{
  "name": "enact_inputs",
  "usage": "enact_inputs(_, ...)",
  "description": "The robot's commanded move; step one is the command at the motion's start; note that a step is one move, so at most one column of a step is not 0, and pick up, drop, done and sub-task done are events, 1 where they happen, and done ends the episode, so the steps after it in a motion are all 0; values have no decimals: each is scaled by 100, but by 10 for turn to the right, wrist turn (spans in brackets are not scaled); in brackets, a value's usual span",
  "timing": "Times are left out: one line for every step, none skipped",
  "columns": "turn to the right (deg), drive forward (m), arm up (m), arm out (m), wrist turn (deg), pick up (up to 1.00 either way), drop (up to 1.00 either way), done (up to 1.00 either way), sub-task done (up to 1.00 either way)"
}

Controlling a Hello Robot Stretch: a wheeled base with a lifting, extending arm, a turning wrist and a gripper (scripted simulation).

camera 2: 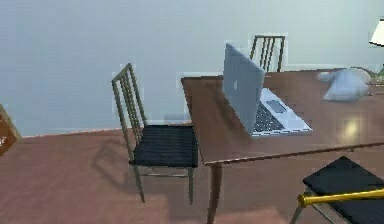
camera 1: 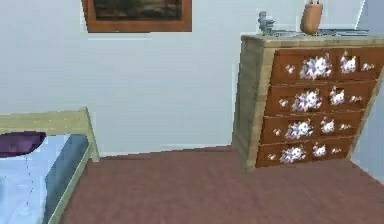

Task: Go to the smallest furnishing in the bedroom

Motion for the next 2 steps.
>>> enact_inputs(0,100,0,0,0,0,0,0,0)
enact_inputs(-90,0,0,0,0,0,0,0,0)
